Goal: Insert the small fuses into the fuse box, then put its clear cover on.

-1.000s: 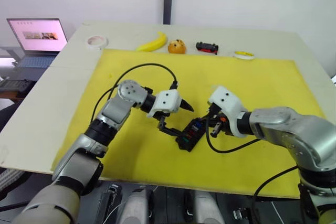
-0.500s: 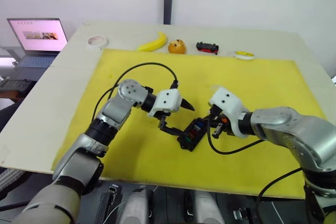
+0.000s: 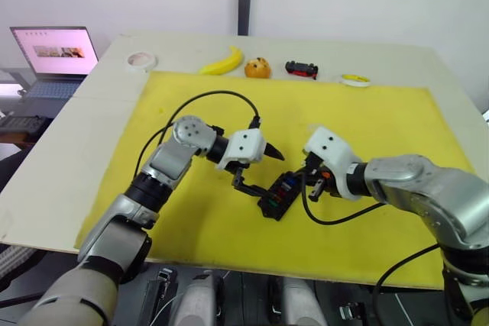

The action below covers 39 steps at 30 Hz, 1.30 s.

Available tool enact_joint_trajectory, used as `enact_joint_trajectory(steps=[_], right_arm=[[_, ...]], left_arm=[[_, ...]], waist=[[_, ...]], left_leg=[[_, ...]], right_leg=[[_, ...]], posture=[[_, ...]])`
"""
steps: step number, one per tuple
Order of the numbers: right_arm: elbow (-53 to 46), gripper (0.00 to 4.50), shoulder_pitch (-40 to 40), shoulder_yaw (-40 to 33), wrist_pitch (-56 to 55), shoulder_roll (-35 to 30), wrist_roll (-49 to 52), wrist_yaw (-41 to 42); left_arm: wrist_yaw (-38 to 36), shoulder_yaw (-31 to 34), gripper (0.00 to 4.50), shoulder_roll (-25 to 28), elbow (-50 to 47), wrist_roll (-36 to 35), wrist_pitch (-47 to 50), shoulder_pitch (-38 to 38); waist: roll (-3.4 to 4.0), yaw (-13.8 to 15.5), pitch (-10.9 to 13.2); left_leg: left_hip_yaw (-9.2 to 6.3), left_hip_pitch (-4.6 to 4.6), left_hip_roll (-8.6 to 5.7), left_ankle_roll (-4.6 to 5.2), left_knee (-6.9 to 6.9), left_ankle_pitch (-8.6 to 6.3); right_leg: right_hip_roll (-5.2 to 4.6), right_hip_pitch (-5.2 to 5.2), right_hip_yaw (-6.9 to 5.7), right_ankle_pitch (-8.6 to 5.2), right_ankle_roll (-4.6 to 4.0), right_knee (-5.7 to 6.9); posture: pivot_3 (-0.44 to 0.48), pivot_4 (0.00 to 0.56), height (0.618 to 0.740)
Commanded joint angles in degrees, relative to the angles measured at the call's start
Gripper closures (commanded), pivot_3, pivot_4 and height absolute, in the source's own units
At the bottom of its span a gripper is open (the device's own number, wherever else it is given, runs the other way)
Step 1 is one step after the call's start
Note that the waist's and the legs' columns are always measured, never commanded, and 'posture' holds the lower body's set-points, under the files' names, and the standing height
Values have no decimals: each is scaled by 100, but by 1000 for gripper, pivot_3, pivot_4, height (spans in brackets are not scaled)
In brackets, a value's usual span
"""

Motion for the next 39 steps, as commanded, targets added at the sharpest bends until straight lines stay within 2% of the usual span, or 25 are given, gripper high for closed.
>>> enact_joint_trajectory(steps=[1,13,22,23,27,31,34,39], right_arm=[[-79,4500,-45,24,-14,-128,-40,23],[77,4500,-259,276,-111,-364,-52,262],[-13,4500,-269,166,-143,-349,-37,294],[-49,3797,-284,119,-143,-358,-20,305],[-157,2093,-342,-65,-161,-434,-3,339],[-211,2093,-335,-334,-200,-509,39,382],[-195,2093,-26,-558,-586,-457,12,454],[-187,2093,1066,-1404,-1978,386,164,585]], left_arm=[[-3,96,37,-48,-133,-28,-87,-123],[8,67,37,-75,-214,-17,-98,-62],[7,66,37,-69,-229,-15,-118,-37],[6,66,0,-68,-231,-15,-120,-36],[-2,67,0,-58,-225,-16,-134,-34],[-25,68,0,-49,-194,-22,-149,-46],[-44,58,0,-50,-176,-23,-163,-41],[-88,64,0,-30,-214,-60,-120,-24]], waist=[[0,1,0],[0,1,0],[0,1,0],[0,0,0],[0,-2,0],[0,-1,0],[0,2,0],[0,3,0]], left_leg=[[0,0,0,0,0,0],[0,0,0,0,0,0],[0,0,0,0,0,0],[0,0,0,0,0,0],[0,0,0,0,0,0],[0,0,0,0,0,0],[0,0,0,0,0,0],[1,0,0,2,0,-1]], right_leg=[[0,0,0,0,0,0],[0,0,0,0,0,0],[0,0,0,0,0,0],[0,0,0,0,0,0],[0,0,0,0,0,0],[0,0,0,0,0,0],[0,0,0,0,0,-1],[1,3,0,0,1,-1]], posture=[[0,150,740],[0,150,740],[0,150,740],[0,150,740],[0,150,740],[0,150,740],[0,150,740],[0,150,740]])
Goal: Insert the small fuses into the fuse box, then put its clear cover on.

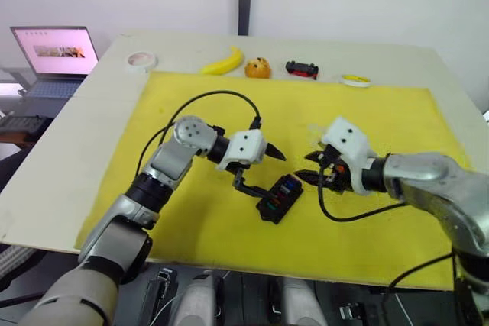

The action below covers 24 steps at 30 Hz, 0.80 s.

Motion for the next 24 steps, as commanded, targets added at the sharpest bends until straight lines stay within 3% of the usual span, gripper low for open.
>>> enact_joint_trajectory(steps=[1,3,6,7,14,24], right_arm=[[-150,2350,524,-581,-1155,488,74,133],[-108,2812,919,-639,-1732,777,4,179],[171,4279,1391,-580,-2500,1082,-257,174],[259,4447,1498,-547,-2697,1132,-345,182],[676,4447,2029,-185,-3551,1270,-790,309],[795,4447,1997,-23,-3619,1270,-887,224]], left_arm=[[-61,75,0,0,-196,-66,-15,-27],[-76,92,0,13,-211,-84,16,-9],[-90,102,0,27,-274,-107,68,39],[-88,103,0,30,-301,-115,94,51],[-68,125,0,82,-439,-116,247,101],[-49,117,0,120,-451,-88,315,66]], waist=[[1,-3,0],[2,-4,0],[2,-5,-1],[2,-5,-1],[2,-8,-1],[2,-3,-1]], left_leg=[[1,0,0,0,0,0],[-1,0,0,0,1,0],[0,1,0,0,2,0],[0,2,0,0,2,0],[0,3,0,0,2,0],[1,4,0,0,2,0]], right_leg=[[0,-1,1,0,0,1],[2,0,0,0,1,1],[3,1,1,-1,1,2],[4,1,1,-1,2,2],[5,2,2,-1,2,2],[6,2,3,-2,2,3]], posture=[[0,150,740],[0,150,740],[0,150,740],[0,150,740],[0,150,740],[0,150,740]])
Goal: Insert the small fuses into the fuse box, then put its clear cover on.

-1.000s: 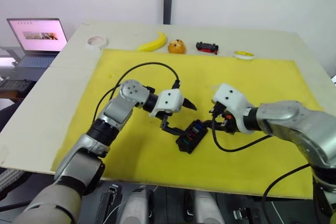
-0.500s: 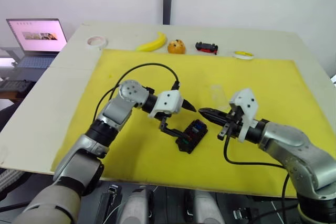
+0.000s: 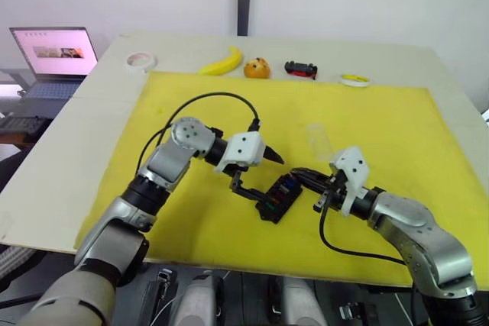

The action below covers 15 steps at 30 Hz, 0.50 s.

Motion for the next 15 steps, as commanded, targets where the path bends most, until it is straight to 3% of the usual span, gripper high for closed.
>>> enact_joint_trajectory(steps=[1,15], right_arm=[[-118,4447,-63,7,-38,-14,21,10],[-31,4447,-87,464,375,-213,-394,-139]], left_arm=[[29,111,0,-9,-136,-65,27,-56],[38,124,0,-23,-42,-41,-6,-152]], waist=[[0,0,0],[1,-1,-2]], left_leg=[[0,0,0,0,0,0],[-1,6,0,0,0,0]], right_leg=[[0,0,0,0,0,0],[1,6,0,0,0,1]], posture=[[0,150,740],[0,150,740]])
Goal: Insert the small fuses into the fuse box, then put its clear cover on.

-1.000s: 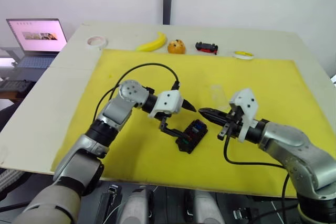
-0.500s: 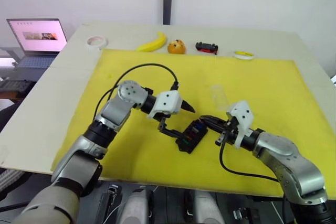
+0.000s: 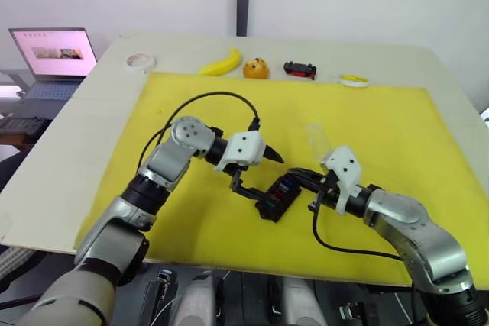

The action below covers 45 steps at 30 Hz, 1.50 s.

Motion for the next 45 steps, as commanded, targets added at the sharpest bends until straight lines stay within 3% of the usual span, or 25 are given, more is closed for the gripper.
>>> enact_joint_trajectory(steps=[1,10,14,19,21,24,28,31,36,45], right_arm=[[-38,4447,97,113,218,-63,-18,-3],[-177,4447,-70,-116,334,-5,178,15],[-532,4447,-240,-571,462,142,691,-52],[-1117,4447,-121,-1058,617,-73,1173,25],[-1336,4447,105,-1419,739,-216,1558,136],[-1711,3627,737,-1840,771,-619,1924,563],[-1919,1742,1395,-2265,680,-1020,2161,911],[-1912,126,1628,-2427,603,-1194,2199,1058],[-1857,52,1838,-2578,474,-1369,2160,1172],[-1834,52,1898,-2683,440,-1403,2139,990]], left_arm=[[25,124,0,-14,-55,-44,-14,-123],[19,141,0,-14,-72,-67,-21,-142],[126,296,0,49,-256,-186,107,-38],[438,754,0,312,-1175,-675,985,426],[774,1067,0,464,-1927,-1109,1739,957],[1497,1263,0,637,-3271,-1368,2569,2029],[3037,1212,0,306,-4461,-1112,3348,3058],[3610,952,0,155,-4930,-1036,3724,3455],[4318,395,0,135,-5280,-625,3755,3958],[5131,-3,0,-217,-5055,-256,3808,3956]], waist=[[0,0,-1],[0,0,-1],[0,0,0],[3,-10,-1],[3,-7,-1],[4,-7,-1],[2,20,-1],[1,11,-2],[9,4,-6],[8,15,-7]], left_leg=[[0,0,0,0,0,0],[0,1,0,0,0,0],[0,1,1,0,0,0],[-2,1,5,0,0,0],[-4,1,7,0,0,0],[-5,1,7,0,-1,0],[-6,6,4,2,2,-2],[-9,18,2,1,9,-1],[-7,31,7,0,4,-2],[-8,23,2,1,5,-2]], right_leg=[[0,1,0,0,0,0],[0,1,0,0,0,0],[0,1,0,0,0,0],[0,1,1,0,0,0],[0,1,1,0,0,0],[-2,2,2,-1,1,0],[-11,15,6,-2,3,-2],[-10,33,5,-3,1,-4],[-1,38,7,-14,-15,-2],[-4,37,7,-16,-17,-8]], posture=[[0,150,740],[0,150,740],[0,150,740],[0,150,740],[0,150,740],[0,150,740],[0,150,740],[0,150,740],[0,150,740],[0,150,740]])
